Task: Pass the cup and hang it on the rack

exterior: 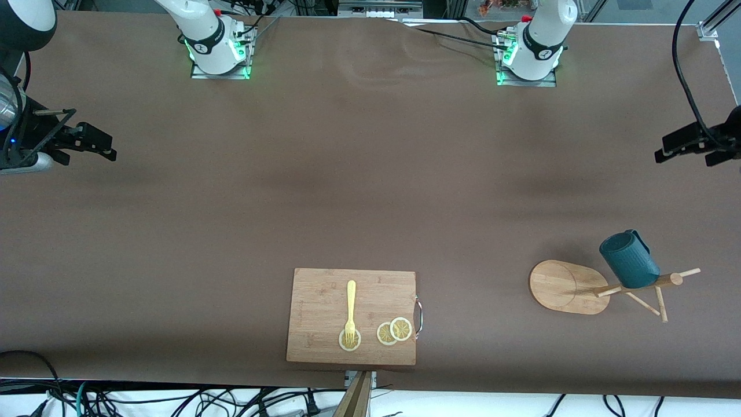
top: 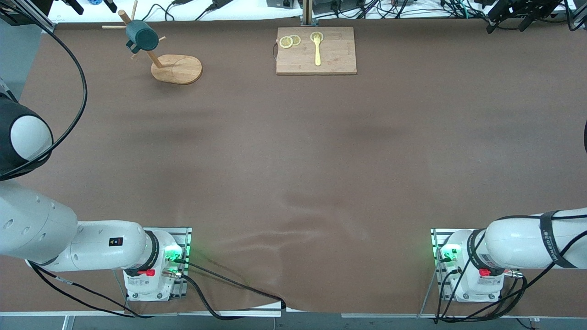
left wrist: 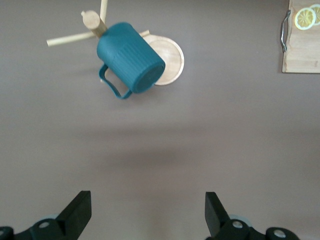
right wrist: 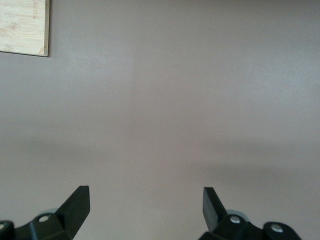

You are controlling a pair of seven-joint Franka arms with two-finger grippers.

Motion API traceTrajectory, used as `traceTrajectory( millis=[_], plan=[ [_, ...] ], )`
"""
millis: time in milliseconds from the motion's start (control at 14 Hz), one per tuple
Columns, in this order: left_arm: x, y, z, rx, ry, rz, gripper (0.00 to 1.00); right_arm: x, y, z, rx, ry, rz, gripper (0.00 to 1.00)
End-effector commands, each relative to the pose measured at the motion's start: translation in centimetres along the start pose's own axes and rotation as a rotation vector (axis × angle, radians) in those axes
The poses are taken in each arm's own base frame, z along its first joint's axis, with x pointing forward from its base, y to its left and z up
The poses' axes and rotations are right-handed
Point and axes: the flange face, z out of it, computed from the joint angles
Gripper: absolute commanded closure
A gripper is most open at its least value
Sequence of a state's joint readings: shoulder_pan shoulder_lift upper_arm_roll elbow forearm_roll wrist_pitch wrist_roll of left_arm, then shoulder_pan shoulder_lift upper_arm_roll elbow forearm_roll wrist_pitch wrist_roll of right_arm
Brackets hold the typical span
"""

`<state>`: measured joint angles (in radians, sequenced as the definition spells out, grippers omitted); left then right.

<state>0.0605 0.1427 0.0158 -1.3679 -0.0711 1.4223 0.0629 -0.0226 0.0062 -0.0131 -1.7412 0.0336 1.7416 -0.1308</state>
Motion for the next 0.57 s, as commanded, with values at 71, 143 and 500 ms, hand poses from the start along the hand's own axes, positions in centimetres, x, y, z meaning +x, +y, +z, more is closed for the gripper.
traceTrajectory(
  millis=[71, 143, 500],
  plan=[
    [0.0, 1.4, 0.5, 0.028, -0.028, -0.030, 0.00, 0.0, -0.2, -0.4, 0.014, 0.001, 0.006, 0.00],
    [0.1, 1.4, 1.1, 0.030, -0.045, -0.031, 0.00, 0.1, -0.2, -0.4, 0.014, 0.003, 0.005, 0.00],
    [0.5, 1.3, 1.8, 0.031, -0.059, -0.030, 0.00, 0.1, -0.1, -0.4, 0.013, 0.006, 0.007, 0.00]
  ],
)
